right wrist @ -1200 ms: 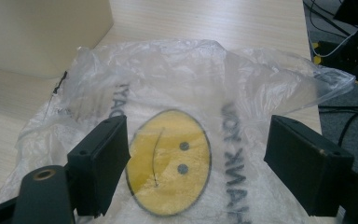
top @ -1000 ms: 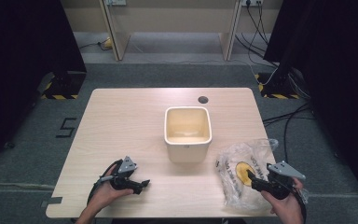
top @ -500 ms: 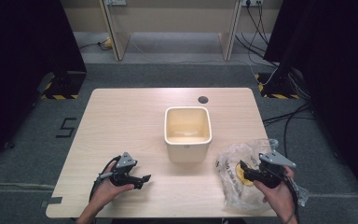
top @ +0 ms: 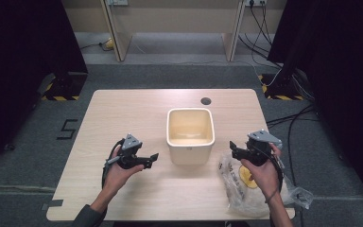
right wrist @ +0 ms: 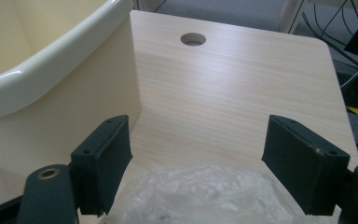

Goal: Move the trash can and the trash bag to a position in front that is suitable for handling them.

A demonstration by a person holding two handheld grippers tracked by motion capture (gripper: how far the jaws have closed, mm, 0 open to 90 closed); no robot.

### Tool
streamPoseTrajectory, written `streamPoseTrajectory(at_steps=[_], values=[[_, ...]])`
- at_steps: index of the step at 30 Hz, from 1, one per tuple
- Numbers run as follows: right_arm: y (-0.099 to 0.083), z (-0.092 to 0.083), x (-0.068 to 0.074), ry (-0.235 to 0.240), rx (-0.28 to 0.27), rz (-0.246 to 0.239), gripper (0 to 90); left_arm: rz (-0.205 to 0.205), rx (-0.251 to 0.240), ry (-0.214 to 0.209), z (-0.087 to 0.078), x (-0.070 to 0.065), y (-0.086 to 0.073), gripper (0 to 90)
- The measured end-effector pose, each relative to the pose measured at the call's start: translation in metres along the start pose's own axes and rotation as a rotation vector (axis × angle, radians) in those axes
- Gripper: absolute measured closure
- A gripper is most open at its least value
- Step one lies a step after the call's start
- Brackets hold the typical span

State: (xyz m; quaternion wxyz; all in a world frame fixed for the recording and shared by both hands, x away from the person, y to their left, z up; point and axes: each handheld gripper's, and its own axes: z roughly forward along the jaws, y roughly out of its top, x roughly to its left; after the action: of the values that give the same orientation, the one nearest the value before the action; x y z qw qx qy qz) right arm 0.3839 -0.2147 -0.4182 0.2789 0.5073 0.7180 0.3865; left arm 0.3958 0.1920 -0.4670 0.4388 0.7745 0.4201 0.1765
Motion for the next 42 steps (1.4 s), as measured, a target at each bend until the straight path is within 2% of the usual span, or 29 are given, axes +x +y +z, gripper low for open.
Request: streamPoseTrajectory(at_steps=[2, 5, 6, 7, 15, 19, 21, 22, 23, 24, 26, 29, 31, 35, 38, 42], values=[[0.002, 0.008, 0.002, -0.003, 0.010, 0.006, 23.4, -0.003, -0.006, 0.002, 0.005, 0.001, 0.006, 15.6], [0.005, 0.021, 0.005, -0.011, 0.020, 0.006, 23.7, -0.033, -0.012, 0.006, 0.015, 0.005, 0.014, 15.6], [0.005, 0.021, 0.005, -0.011, 0.020, 0.006, 23.7, -0.033, -0.012, 0.006, 0.015, 0.005, 0.014, 15.6], [0.008, 0.030, 0.007, -0.018, 0.025, 0.011, 24.0, -0.062, -0.014, 0.013, 0.022, 0.008, 0.017, 15.6], [0.017, 0.054, 0.015, -0.014, 0.030, 0.021, 24.8, -0.126, -0.015, 0.027, 0.044, 0.013, 0.022, 15.7], [0.017, 0.064, 0.015, -0.003, 0.041, 0.033, 24.8, -0.141, -0.017, 0.012, 0.050, 0.012, 0.025, 15.9], [0.017, 0.069, 0.017, 0.030, 0.036, 0.041, 25.2, -0.145, -0.013, 0.005, 0.052, 0.011, 0.026, 16.3], [0.017, 0.069, 0.017, 0.030, 0.036, 0.041, 25.2, -0.145, -0.013, 0.005, 0.052, 0.011, 0.026, 17.4], [0.016, 0.071, 0.020, 0.074, 0.023, 0.047, 28.7, -0.136, -0.005, 0.008, 0.052, 0.010, 0.026, 20.9], [0.016, 0.072, 0.020, 0.088, 0.018, 0.047, 29.1, -0.119, 0.009, 0.001, 0.050, 0.011, 0.026, 23.0], [0.014, 0.072, 0.022, 0.153, 0.020, 0.073, 35.3, -0.092, 0.018, -0.014, 0.046, 0.010, 0.027, 29.0], [0.014, 0.073, 0.027, 0.172, 0.001, 0.046, 41.7, -0.064, 0.023, -0.014, 0.039, 0.008, 0.027, 32.6], [0.013, 0.072, 0.030, 0.186, 0.004, 0.044, 41.7, -0.046, 0.028, -0.013, 0.034, 0.007, 0.024, 34.9], [0.011, 0.068, 0.038, 0.197, 0.017, 0.044, 41.8, -0.036, 0.037, -0.014, 0.022, 0.009, 0.018, 34.9], [0.010, 0.063, 0.048, 0.207, 0.024, 0.017, 41.8, -0.024, 0.039, -0.005, 0.014, 0.011, 0.013, 34.9], [0.007, 0.057, 0.059, 0.216, 0.030, 0.012, 41.8, -0.036, 0.035, -0.003, 0.007, 0.012, 0.008, 35.0]])
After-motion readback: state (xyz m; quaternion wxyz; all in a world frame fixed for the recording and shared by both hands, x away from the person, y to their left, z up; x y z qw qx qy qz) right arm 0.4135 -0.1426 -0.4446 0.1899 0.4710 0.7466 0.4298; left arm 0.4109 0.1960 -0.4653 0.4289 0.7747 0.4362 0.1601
